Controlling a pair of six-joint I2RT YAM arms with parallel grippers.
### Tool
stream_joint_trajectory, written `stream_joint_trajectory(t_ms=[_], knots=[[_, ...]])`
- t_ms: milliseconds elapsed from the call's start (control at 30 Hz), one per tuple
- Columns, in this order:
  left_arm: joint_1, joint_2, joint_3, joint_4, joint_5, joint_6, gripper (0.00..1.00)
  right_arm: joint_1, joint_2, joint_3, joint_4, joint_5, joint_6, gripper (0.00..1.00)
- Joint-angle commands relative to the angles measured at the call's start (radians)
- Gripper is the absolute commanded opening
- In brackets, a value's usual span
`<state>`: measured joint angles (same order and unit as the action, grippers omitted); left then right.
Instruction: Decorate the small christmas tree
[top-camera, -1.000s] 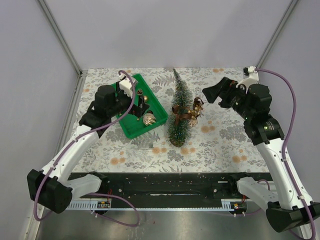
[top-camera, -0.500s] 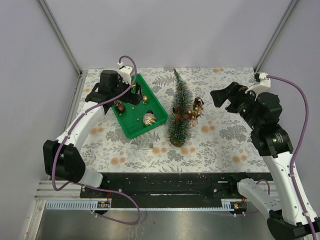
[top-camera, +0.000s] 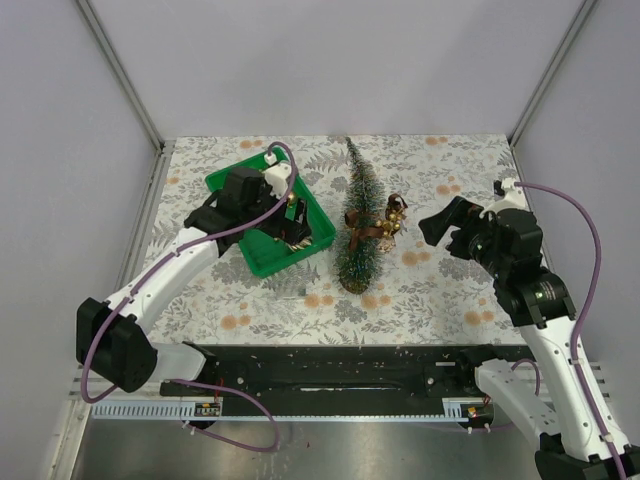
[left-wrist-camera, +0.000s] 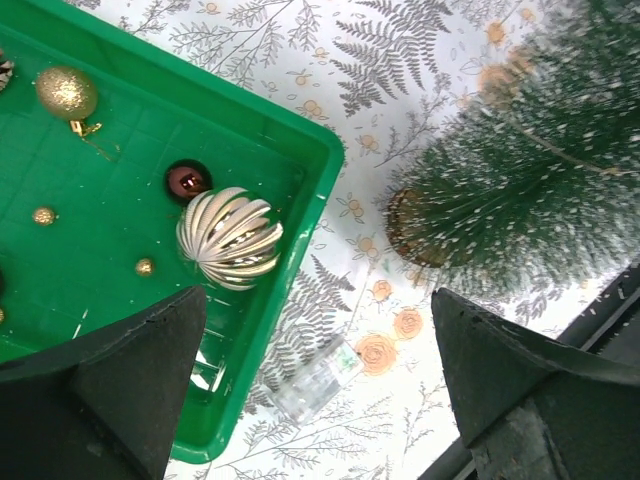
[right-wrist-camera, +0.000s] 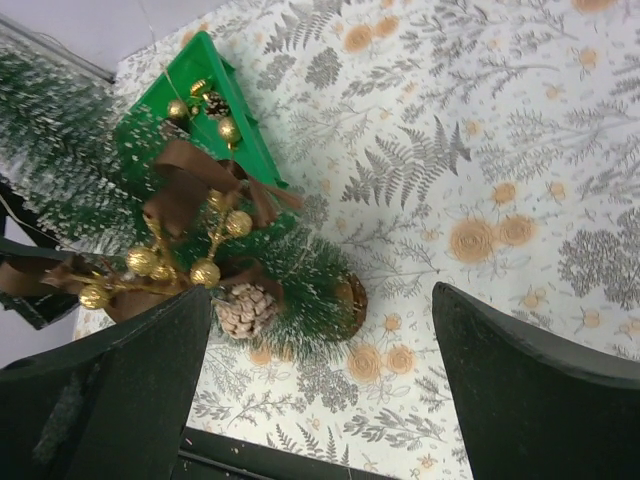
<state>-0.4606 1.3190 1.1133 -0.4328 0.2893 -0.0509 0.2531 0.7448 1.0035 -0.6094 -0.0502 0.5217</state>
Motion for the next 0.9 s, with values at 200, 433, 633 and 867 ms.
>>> stream_joint_trajectory(t_ms=[200, 433, 633, 867], knots=[[-0.073, -0.009, 0.114, 0.008, 0.076, -0.096, 0.99, -0.005, 0.002, -0.098, -0.011, 0.136, 0.072, 0.98], [-0.073, -0.076, 0.076, -0.012, 0.056, -0.040, 0.99, -0.087, 0.280, -0.126, 0.221, 0.060, 0.126, 0.98], [-0.059, -0.136, 0.040, -0.041, -0.009, 0.005, 0.99, -0.239, 0.558, -0.056, 0.422, -0.215, 0.204, 0.95], [0.019, -0.190, -0.021, -0.052, 0.017, -0.050, 0.99, -0.233, 1.086, 0.124, 0.737, -0.588, 0.207, 0.76]])
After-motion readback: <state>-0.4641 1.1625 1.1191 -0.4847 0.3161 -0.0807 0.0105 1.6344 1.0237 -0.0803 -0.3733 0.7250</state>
